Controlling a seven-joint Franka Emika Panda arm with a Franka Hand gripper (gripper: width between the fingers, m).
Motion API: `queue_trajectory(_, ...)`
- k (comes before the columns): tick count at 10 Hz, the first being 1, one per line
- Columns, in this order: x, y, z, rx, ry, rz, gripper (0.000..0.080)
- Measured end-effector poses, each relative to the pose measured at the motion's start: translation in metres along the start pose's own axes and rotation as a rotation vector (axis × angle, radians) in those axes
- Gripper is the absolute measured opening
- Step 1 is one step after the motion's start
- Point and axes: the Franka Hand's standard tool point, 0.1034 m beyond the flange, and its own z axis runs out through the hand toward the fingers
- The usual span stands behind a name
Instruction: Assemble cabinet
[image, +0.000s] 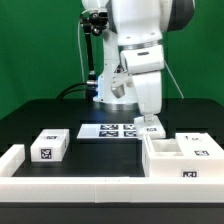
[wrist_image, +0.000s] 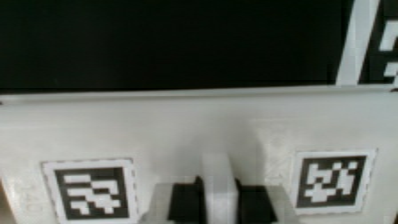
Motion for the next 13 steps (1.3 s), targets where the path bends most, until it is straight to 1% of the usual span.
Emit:
queue_trajectory(2, 0.001, 0.000, 0.000, 0.000, -0.004, 0.002, 0.0061)
queue_trajectory(3, 0.008, 0.001, -0.002, -0.002, -0.006, 0.026, 0.0062)
queue_trajectory(5, 0.031, 0.003, -0.009, -0.012, -0.008, -0.005, 0.0062)
queue_trajectory(8, 0.030, 0.002, -0.007, -0.010, -0.006, -0.002, 0.0062)
queue_trajectory(9, 0.027, 0.003, -0.008, -0.011, -0.007, -0.004, 0.0062)
queue_trajectory(10, 0.021, 0.005, -0.010, -0.016, -0.011, 0.001, 0.0062)
queue_trajectory(11, 0.019, 0.011, -0.014, -0.028, -0.015, -0.008, 0.0062)
queue_trajectory(13, 0.017, 0.021, -0.019, -0.027, -0.014, 0.002, 0.0062)
